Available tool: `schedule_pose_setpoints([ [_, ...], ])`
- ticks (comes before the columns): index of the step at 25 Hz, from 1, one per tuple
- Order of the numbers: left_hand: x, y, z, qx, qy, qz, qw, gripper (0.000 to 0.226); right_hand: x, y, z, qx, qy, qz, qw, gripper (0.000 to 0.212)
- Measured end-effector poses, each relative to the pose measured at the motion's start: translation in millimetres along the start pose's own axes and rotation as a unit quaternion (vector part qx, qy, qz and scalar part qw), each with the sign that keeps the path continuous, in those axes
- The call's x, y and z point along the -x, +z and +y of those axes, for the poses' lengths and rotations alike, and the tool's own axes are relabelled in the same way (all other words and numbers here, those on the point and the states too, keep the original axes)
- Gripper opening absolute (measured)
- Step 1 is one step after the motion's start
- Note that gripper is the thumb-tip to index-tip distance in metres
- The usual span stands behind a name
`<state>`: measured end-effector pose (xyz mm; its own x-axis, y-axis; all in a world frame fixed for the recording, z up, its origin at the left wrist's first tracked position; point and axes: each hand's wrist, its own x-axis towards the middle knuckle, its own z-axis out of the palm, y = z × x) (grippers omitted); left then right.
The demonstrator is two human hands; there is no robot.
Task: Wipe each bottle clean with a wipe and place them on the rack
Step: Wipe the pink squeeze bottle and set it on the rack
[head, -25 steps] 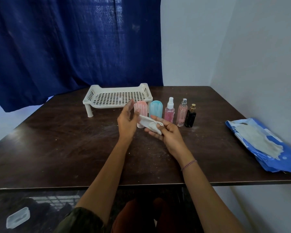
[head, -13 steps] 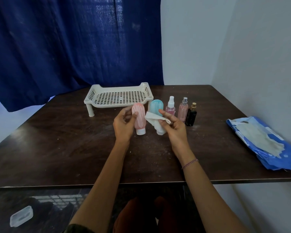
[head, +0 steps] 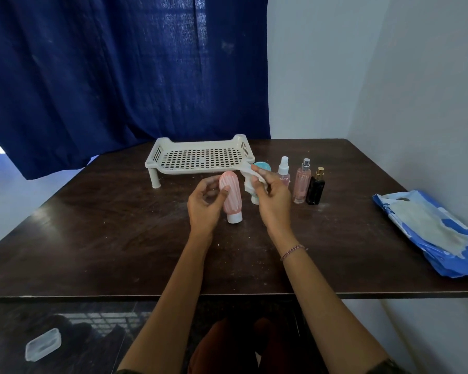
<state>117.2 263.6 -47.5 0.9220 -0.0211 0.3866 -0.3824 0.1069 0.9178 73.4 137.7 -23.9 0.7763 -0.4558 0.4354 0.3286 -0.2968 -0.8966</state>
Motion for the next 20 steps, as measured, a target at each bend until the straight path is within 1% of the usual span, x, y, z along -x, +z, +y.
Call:
schedule_pose_setpoints([
  [2,0,-1,0,0.003,0.001,-0.002,1.000,0.029,3,3,1,0.008,-0.028,-0.044,0.999,0.035],
  [4,0,-1,-1,0.005,0.008,-0.006,1.000,0.029,8,5,5,0.006,-0.045,-0.055,0.997,0.036],
  [5,0,-1,-1,0.006,0.010,-0.007,1.000,0.029,9,6,7,0.003,-0.038,-0.041,0.998,0.035],
  [7,0,0,-1,0.007,0.007,-0.005,1.000,0.028,8,4,11,-0.014,0.007,0.005,1.000,0.030],
  [9,0,0,0,0.010,0.003,-0.005,1.000,0.028,6,2,13,-0.063,0.044,0.024,0.997,0.027],
  [11,0,1,-1,0.021,-0.002,-0.007,1.000,0.030,6,1,14,-0.097,0.054,0.016,0.994,0.025],
  [15,1,2,0,0.036,0.000,-0.004,0.999,0.034,7,3,16,-0.189,0.058,-0.006,0.980,0.034],
  [17,2,2,1,0.028,0.012,-0.005,1.000,0.036,6,3,18,-0.207,0.059,-0.017,0.976,0.026],
  [20,2,2,0,0.021,0.019,-0.008,1.000,0.037,6,4,18,-0.251,0.097,-0.031,0.963,0.025],
])
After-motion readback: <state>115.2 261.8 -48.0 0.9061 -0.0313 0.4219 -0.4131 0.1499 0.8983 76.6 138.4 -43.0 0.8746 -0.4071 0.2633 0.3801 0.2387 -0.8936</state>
